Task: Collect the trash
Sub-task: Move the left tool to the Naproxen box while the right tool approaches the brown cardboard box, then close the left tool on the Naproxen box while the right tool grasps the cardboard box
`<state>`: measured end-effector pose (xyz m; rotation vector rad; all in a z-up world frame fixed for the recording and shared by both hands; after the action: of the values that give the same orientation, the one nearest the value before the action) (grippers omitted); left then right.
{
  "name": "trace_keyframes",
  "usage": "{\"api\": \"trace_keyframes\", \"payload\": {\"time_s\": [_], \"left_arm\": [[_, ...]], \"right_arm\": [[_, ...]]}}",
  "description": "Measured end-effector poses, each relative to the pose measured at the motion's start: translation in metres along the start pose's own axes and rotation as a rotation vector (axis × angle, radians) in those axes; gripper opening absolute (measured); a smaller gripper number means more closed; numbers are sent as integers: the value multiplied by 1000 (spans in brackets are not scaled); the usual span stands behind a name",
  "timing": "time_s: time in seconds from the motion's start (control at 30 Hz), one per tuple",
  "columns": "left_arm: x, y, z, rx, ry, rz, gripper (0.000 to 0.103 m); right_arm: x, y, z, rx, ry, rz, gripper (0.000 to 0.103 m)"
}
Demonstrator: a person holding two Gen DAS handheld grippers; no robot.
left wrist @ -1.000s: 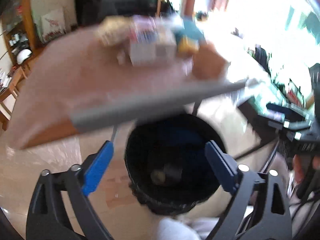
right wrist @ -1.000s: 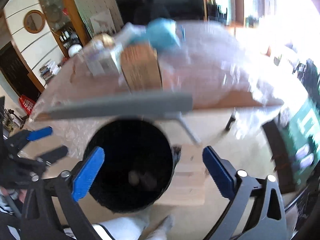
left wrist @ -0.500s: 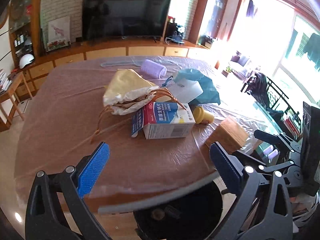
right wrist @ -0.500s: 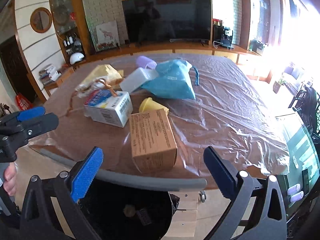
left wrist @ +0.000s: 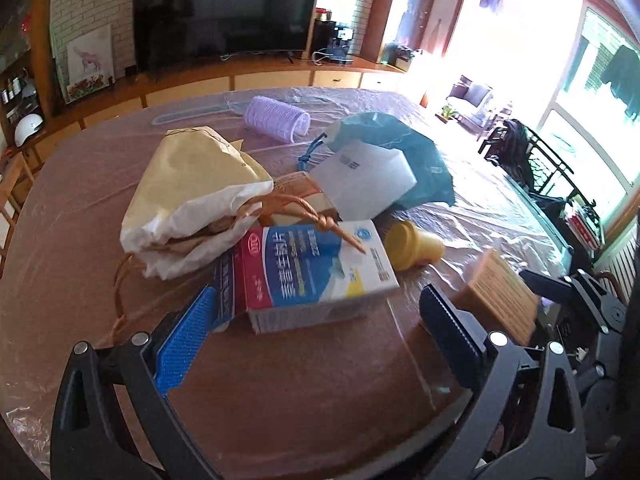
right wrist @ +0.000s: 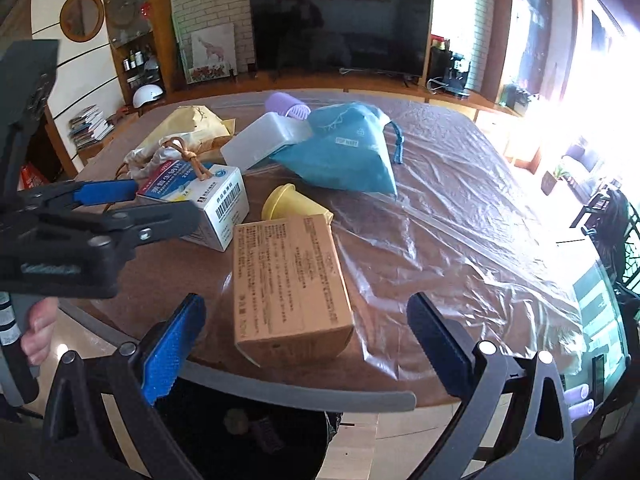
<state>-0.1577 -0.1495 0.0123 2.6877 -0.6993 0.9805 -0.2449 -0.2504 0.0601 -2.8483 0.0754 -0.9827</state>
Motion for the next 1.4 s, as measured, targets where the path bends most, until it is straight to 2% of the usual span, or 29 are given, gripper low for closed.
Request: {"api": "trace_keyframes", "payload": {"time_s": [0.2,0.43,0.5,0.53,0.77,0.97,1.07,1.4], "left_arm": [[4,2,18,39,-30,-14,101],[6,1,26,51,-38,-18,101],[7,1,30,56,-59,-4,96],[7,2,32,51,-73,1,94],[10,8,34,38,-76,44,93],[9,14,31,36,-70,47,92],[9,15,25,35,-65,38,91],[-13,-1,2,45,-70,-3,91]], "right_arm": [[7,1,9,48,-26,-9,99],[9,-8,17,87,-44,-54,99],[10,-10,20,93,-50,-58,99],[10,-12,21,96,-52,-58,99],[15,-3,28,146,-77,3,99],[16,1,29,159,-85,17,99],[16,5,29,163,-85,26,94],[16,6,34,142,-98,8,93]]}}
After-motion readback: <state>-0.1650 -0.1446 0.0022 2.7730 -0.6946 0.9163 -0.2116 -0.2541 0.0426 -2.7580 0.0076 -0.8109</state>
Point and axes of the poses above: each gripper's, at about its wrist camera, not at the fingertips, and z roughly the way its jaws point, y to its right, x to its top, the point moved 3 cm from there along z, roughly the way its jaws point, and after that the axes turned 11 degrees about z, right-handed, at the moved point
